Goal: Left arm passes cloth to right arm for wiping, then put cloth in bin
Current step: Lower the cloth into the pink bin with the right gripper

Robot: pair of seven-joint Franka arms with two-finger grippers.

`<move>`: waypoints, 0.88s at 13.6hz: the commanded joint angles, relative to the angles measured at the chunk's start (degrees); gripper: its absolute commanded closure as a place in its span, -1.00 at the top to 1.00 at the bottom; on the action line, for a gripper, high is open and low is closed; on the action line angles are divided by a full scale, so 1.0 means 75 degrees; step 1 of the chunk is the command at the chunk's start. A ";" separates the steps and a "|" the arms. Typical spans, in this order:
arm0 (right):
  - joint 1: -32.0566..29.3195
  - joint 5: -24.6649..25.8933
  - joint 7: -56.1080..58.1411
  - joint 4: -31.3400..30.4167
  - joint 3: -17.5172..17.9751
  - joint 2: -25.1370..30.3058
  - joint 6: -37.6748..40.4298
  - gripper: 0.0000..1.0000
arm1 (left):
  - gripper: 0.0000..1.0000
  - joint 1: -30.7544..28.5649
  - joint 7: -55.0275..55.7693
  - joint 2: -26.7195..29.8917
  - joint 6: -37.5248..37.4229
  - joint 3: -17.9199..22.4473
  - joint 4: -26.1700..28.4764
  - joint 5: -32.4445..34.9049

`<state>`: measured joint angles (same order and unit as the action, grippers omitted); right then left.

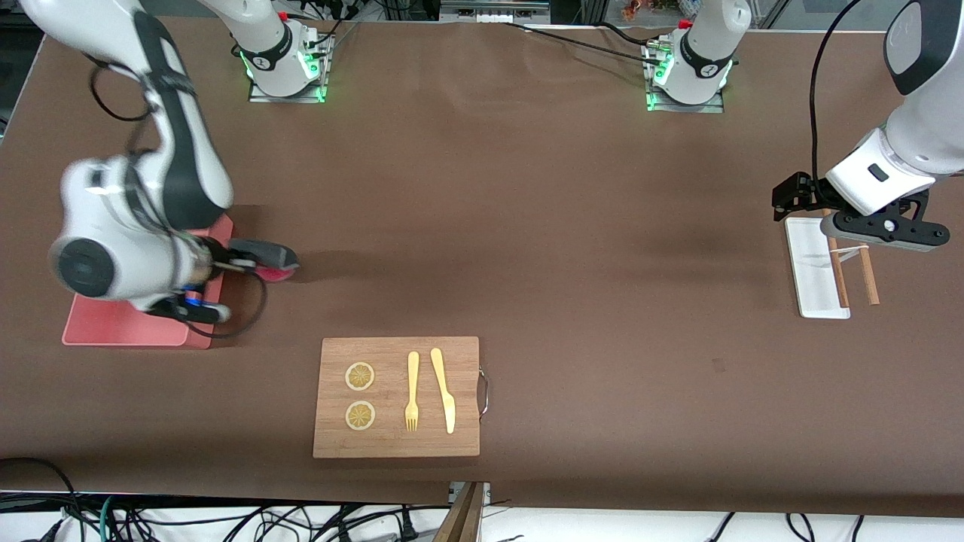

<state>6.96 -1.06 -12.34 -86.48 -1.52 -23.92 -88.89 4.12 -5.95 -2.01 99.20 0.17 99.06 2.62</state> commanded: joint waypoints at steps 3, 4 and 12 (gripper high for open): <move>-0.0436 0.0597 0.1909 0.0667 -0.0697 0.0446 0.1526 -1.00 | 1.00 0.0001 -0.0179 0.0140 -0.0031 0.0047 0.0105 -0.0115; -0.0459 0.0749 0.2564 0.0691 -0.1036 0.0458 0.1575 -1.00 | 1.00 0.0001 -0.0191 0.0140 -0.0031 0.0047 0.0105 -0.0115; -0.0835 0.1090 0.4164 -0.0946 -0.2035 0.0048 -0.0529 -1.00 | 1.00 0.0001 -0.0191 0.0140 -0.0019 0.0047 0.0105 -0.0115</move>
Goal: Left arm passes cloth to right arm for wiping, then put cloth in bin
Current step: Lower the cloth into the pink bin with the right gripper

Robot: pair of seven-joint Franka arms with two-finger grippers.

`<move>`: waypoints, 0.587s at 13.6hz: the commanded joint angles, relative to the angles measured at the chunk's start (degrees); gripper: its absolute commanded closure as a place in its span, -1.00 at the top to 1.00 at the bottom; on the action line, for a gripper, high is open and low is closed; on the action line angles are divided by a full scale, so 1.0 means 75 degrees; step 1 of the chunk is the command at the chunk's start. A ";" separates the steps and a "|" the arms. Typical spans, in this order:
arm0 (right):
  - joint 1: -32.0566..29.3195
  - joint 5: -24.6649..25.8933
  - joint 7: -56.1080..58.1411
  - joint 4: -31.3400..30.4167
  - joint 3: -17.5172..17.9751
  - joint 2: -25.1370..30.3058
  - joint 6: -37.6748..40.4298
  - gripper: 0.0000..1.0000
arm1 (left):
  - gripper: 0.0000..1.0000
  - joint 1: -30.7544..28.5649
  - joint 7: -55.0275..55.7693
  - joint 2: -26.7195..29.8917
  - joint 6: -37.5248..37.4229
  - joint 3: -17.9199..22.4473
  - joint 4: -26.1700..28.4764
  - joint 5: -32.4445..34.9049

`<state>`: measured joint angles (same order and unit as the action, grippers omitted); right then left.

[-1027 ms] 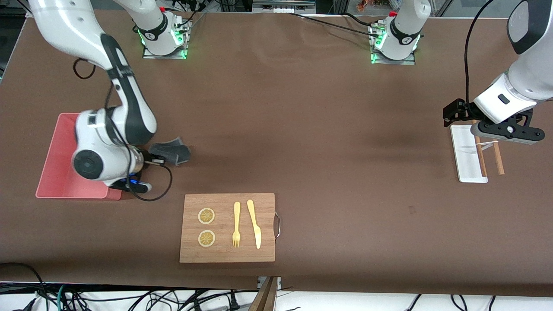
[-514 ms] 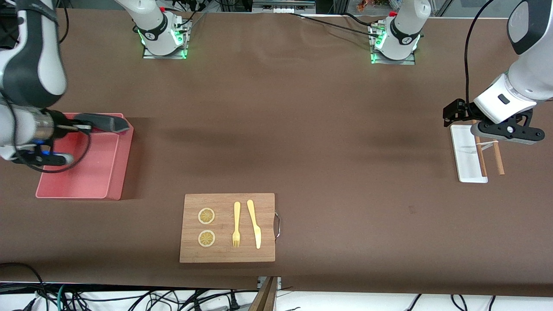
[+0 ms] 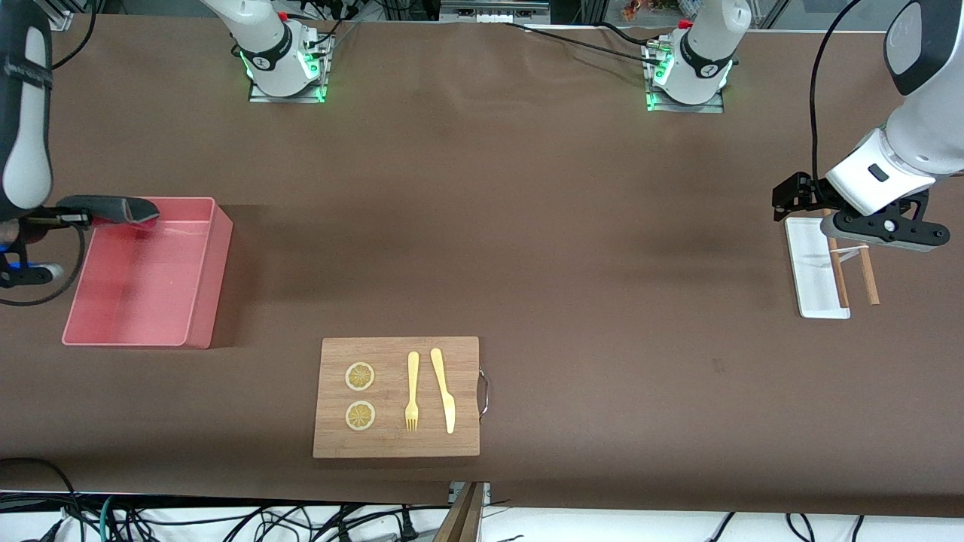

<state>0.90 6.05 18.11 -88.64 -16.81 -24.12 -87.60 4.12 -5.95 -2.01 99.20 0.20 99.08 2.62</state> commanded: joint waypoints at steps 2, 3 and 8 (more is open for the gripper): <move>-0.0049 0.0107 0.0105 -0.1151 -0.0008 -0.0087 -0.1617 -1.00 | 1.00 0.0002 -0.0191 0.0139 -0.0031 0.0044 0.0102 -0.0115; -0.0049 0.0084 0.0093 -0.1339 -0.0008 -0.0204 -0.1958 -1.00 | 1.00 0.0002 -0.0191 0.0139 -0.0031 0.0044 0.0102 -0.0115; -0.0049 -0.0267 0.0035 -0.1915 0.0003 -0.0814 -0.3986 -0.99 | 1.00 0.0002 -0.0191 0.0139 -0.0031 0.0056 0.0102 -0.0115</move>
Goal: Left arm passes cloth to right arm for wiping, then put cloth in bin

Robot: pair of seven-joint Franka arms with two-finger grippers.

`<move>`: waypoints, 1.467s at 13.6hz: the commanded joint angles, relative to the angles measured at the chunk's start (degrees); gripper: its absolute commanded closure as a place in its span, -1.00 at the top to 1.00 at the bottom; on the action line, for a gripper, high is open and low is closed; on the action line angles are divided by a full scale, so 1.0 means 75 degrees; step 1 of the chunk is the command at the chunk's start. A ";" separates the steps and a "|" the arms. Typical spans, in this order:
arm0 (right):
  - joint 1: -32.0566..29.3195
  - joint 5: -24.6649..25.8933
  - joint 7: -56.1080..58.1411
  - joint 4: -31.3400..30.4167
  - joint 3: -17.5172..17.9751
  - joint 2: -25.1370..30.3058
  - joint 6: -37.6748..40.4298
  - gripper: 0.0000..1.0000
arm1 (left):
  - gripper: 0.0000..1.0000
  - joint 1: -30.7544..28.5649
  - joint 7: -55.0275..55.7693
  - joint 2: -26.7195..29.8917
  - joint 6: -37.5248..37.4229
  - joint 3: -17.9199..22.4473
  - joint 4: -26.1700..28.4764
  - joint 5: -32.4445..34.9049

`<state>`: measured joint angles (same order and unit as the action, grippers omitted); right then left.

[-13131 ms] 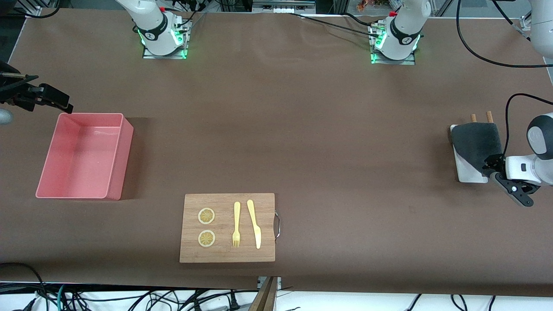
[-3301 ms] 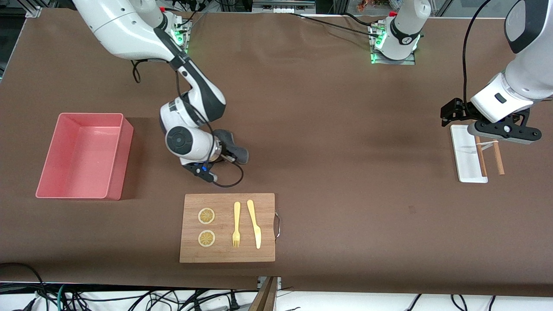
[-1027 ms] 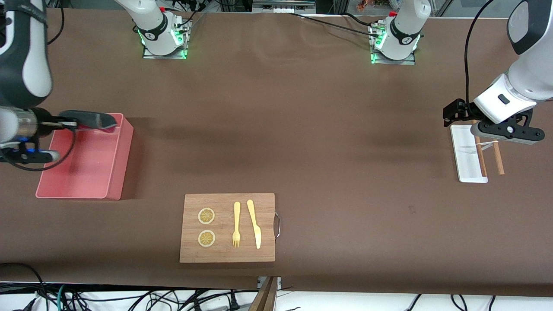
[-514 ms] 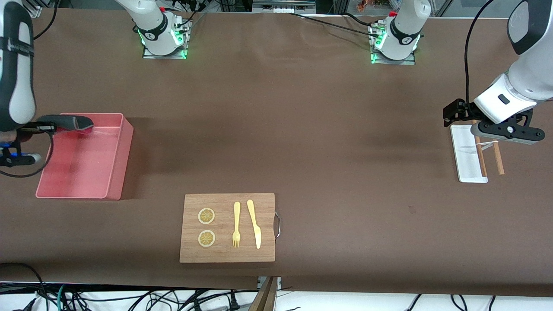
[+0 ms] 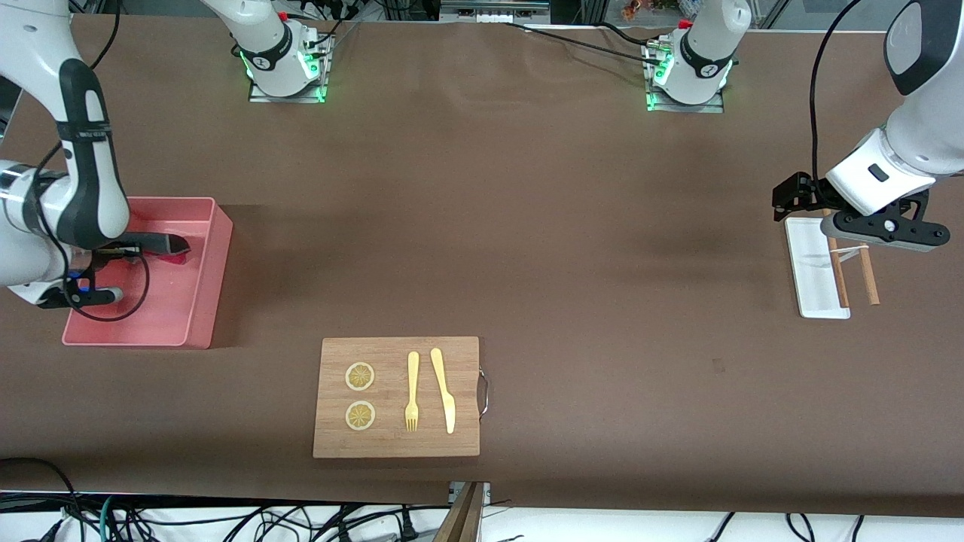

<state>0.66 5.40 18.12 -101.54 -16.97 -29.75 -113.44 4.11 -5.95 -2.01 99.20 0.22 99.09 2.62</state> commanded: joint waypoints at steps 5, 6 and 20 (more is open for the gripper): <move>-0.0007 -0.0357 0.0033 0.0073 0.0036 0.0191 -0.0709 1.00 | 1.00 0.0002 -0.0191 0.0139 -0.0019 0.0052 0.0089 -0.0115; -0.0007 -0.0357 0.0033 0.0108 0.0048 0.0414 -0.0475 1.00 | 1.00 0.0002 -0.0191 0.0139 -0.0019 0.0052 0.0089 -0.0115; 0.0005 -0.0322 0.0080 0.1081 0.1430 0.3521 0.2152 1.00 | 1.00 -0.0115 -0.0753 0.0139 -0.0019 0.0099 0.0089 -0.0104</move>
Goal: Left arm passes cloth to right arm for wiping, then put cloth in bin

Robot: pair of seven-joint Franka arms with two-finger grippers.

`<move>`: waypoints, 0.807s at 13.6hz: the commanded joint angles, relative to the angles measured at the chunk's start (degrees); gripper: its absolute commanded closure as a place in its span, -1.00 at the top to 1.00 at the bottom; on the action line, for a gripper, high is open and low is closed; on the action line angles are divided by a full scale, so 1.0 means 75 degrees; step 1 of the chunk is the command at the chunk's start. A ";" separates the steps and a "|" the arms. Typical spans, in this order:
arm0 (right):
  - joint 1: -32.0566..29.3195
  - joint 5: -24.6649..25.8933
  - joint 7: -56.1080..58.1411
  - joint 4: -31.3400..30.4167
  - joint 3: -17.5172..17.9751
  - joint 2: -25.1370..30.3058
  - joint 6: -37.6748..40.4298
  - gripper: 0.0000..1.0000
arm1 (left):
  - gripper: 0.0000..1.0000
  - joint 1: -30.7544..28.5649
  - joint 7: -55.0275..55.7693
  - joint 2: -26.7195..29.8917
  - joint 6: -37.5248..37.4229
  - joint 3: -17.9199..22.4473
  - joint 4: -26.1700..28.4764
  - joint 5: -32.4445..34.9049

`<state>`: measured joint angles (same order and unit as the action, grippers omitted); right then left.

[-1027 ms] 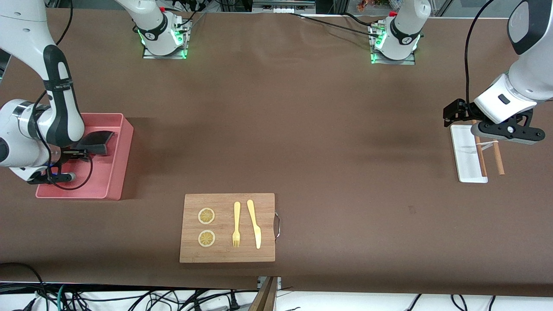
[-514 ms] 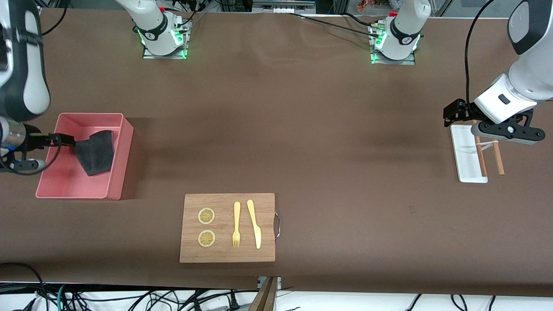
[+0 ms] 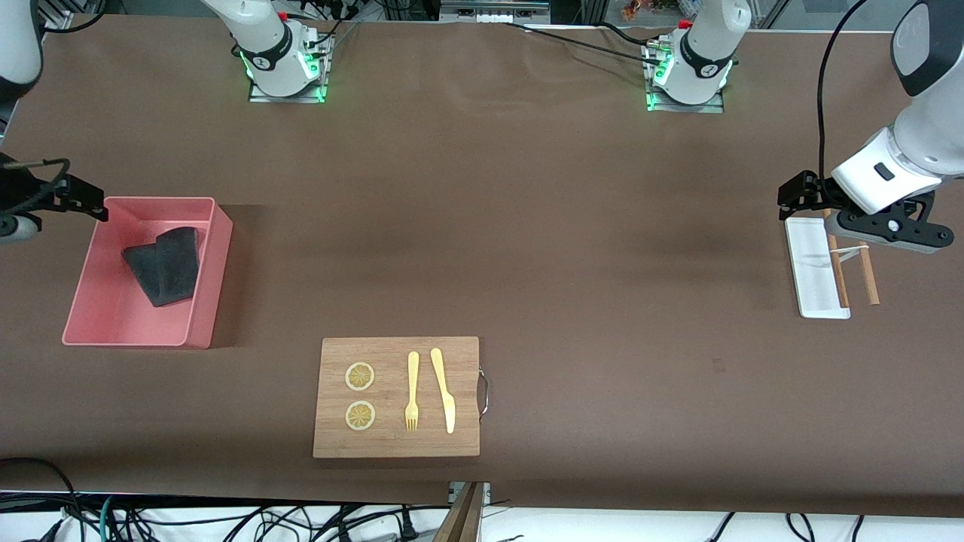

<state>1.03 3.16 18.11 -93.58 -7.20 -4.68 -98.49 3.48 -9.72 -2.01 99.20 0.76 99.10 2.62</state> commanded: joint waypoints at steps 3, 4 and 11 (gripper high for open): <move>-0.0067 -0.0093 -0.1060 0.0148 0.0431 0.0471 0.1186 1.00 | 1.00 -0.0030 -0.0251 0.0139 -0.0019 0.0028 0.0088 -0.0104; -0.0067 -0.0104 -0.1624 0.0160 0.0548 0.0530 0.1504 1.00 | 1.00 -0.0030 -0.0251 0.0139 -0.0019 0.0028 0.0088 -0.0104; -0.0125 -0.0163 -0.1735 0.0172 0.0737 0.0612 0.1929 1.00 | 1.00 -0.0030 -0.0251 0.0139 -0.0019 0.0016 0.0088 -0.0104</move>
